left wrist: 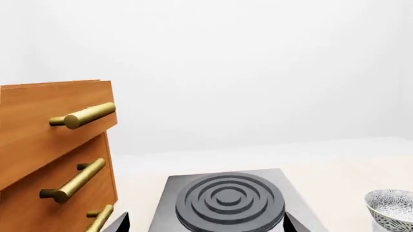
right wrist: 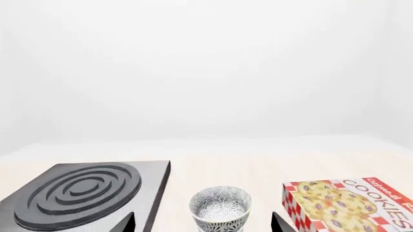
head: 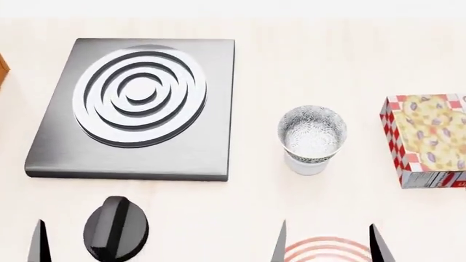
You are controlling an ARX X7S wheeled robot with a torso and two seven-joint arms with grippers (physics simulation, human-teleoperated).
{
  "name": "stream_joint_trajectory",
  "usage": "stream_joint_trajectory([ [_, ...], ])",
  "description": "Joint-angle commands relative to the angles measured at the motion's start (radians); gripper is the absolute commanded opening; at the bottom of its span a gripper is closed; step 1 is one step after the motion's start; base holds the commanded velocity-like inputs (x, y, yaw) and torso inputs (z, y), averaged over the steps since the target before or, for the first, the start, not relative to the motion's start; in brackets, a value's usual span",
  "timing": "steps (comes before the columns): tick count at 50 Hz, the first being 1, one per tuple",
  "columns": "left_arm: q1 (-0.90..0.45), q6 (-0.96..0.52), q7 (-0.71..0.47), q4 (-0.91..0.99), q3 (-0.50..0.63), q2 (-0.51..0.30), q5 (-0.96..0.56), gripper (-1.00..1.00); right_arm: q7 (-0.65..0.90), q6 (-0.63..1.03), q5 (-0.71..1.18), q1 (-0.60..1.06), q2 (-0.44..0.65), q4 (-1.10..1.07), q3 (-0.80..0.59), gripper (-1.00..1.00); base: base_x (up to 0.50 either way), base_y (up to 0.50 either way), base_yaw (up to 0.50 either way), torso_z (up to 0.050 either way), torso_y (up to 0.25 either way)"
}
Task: Pick the akita bowl on the ramekin and place it on the plate.
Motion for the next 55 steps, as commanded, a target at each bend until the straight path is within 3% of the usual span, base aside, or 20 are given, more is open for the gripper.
stream_joint_trajectory([
  [1, -0.001, 0.008, -0.013, 0.001, 0.004, -0.01, -0.003, 1.0, 0.013, 0.032, 0.008, 0.011, 0.01, -0.025, -0.005, 1.0, 0.0, 0.0, 0.0, 0.0, -0.25],
  [8, 0.001, 0.025, -0.012, -0.008, -0.001, -0.009, -0.045, 1.0, 0.019, 0.028, 0.011, 0.012, 0.016, -0.021, -0.006, 1.0, 0.0, 0.0, 0.0, 0.0, -0.214],
  [17, -0.024, -0.095, -0.038, 0.021, 0.027, -0.022, -0.002, 1.0, 0.022, -0.015, 0.004, 0.001, 0.018, 0.009, -0.016, 1.0, 0.0, 0.0, 0.0, 0.0, 0.0],
  [29, -0.024, -0.055, -0.045, -0.012, 0.023, -0.027, -0.032, 1.0, 0.035, 0.051, -0.039, 0.036, 0.063, -0.064, -0.018, 1.0, 0.0, 0.0, 0.0, 0.0, 0.0],
  [36, -0.037, -0.064, -0.053, -0.036, 0.043, -0.031, -0.012, 1.0, -0.067, 0.417, 0.01, 0.33, 0.182, -0.185, -0.034, 1.0, 0.0, 0.0, 0.0, 0.0, 0.0],
  [44, -0.032, -0.069, -0.061, -0.026, 0.04, -0.036, -0.025, 1.0, -0.275, 0.741, 0.116, 0.709, 0.295, -0.057, -0.092, 1.0, 0.0, 0.0, 0.0, 0.0, 0.0],
  [55, -0.036, -0.079, -0.072, -0.022, 0.052, -0.045, -0.018, 1.0, -0.553, 0.91, 0.154, 1.062, 0.41, 0.169, -0.308, 1.0, 0.0, 0.0, 0.0, 0.0, 0.0],
])
